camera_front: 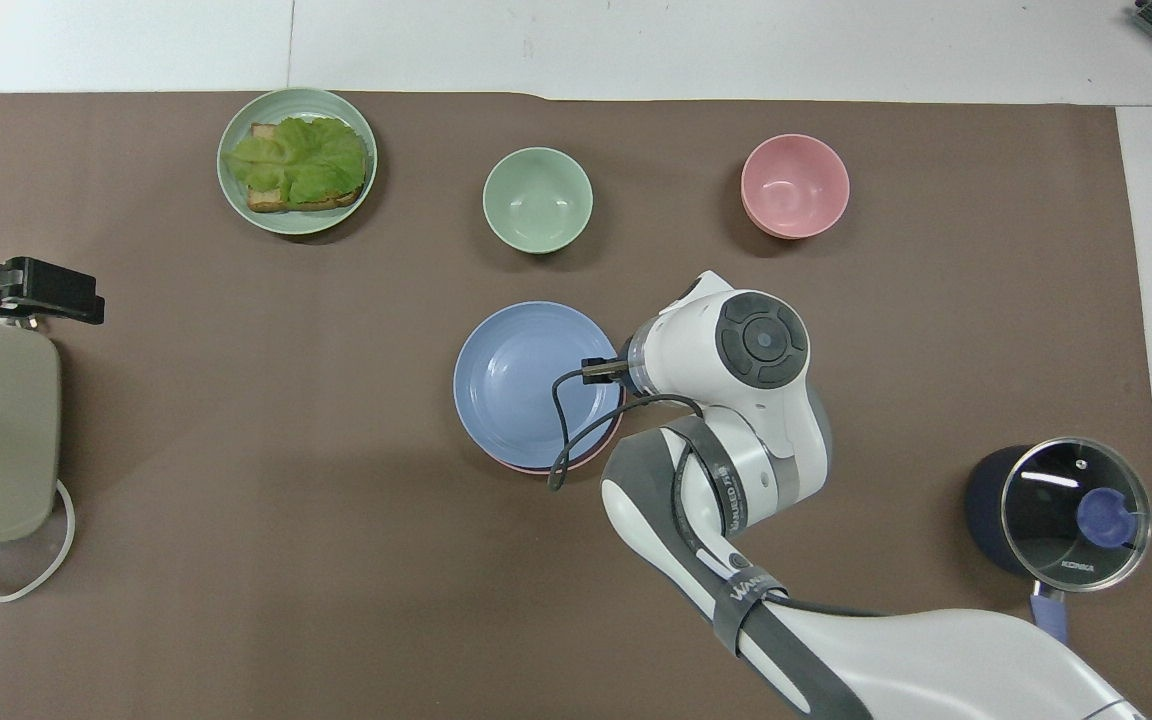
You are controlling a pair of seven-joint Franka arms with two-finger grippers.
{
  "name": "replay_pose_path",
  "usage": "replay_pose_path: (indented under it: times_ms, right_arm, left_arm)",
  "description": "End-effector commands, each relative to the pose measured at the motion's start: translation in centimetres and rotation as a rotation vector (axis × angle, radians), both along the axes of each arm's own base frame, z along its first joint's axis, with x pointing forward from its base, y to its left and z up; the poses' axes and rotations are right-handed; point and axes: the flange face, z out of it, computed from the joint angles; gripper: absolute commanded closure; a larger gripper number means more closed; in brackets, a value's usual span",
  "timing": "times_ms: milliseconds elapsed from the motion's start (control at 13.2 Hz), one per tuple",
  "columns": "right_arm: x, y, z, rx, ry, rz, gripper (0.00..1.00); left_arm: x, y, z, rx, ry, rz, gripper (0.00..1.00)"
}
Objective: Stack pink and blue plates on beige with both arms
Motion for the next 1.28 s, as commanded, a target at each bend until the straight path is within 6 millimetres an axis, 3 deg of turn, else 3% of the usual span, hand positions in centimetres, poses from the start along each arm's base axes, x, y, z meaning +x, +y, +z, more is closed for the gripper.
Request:
replay_pose_path:
  times_ms: [0, 75, 226, 302, 453, 604, 906, 1208]
  right_arm:
    - [-0.6, -0.4, 0.4, -0.013, 0.004, -0.012, 0.91]
    - [-0.6, -0.5, 0.3, -0.019, 0.016, -0.013, 0.76]
    - [-0.3, -0.5, 0.7, -0.021, 0.017, -0.014, 0.08]
    - [0.0, -0.7, 1.2, -0.02, 0.013, -0.019, 0.0]
    - [0.5, -1.4, 3.2, -0.021, 0.017, -0.027, 0.0]
    - [1.1, -3.8, 6.2, -0.029, -0.009, -0.051, 0.0]
    - [3.0, -13.7, 11.7, -0.096, -0.057, -0.155, 0.0]
    - [2.9, -20.7, 17.1, -0.171, -0.059, -0.227, 0.0]
  left_arm:
    - [-0.2, 0.4, 0.1, 0.017, 0.006, 0.004, 0.0]
    - [-0.2, 0.4, 0.1, 0.017, 0.003, 0.005, 0.0]
    - [-0.1, 0.6, 0.2, 0.017, -0.002, 0.008, 0.0]
    - [-0.1, 0.2, 0.2, 0.017, -0.003, 0.001, 0.0]
    - [-0.2, 0.4, 0.2, 0.018, -0.003, 0.002, 0.0]
    - [-0.3, 0.8, 0.1, 0.017, 0.007, 0.011, 0.0]
    - [-0.2, 1.3, 0.2, 0.017, 0.005, 0.02, 0.0]
    - [-0.2, 1.3, 0.2, 0.017, 0.005, 0.02, 0.0]
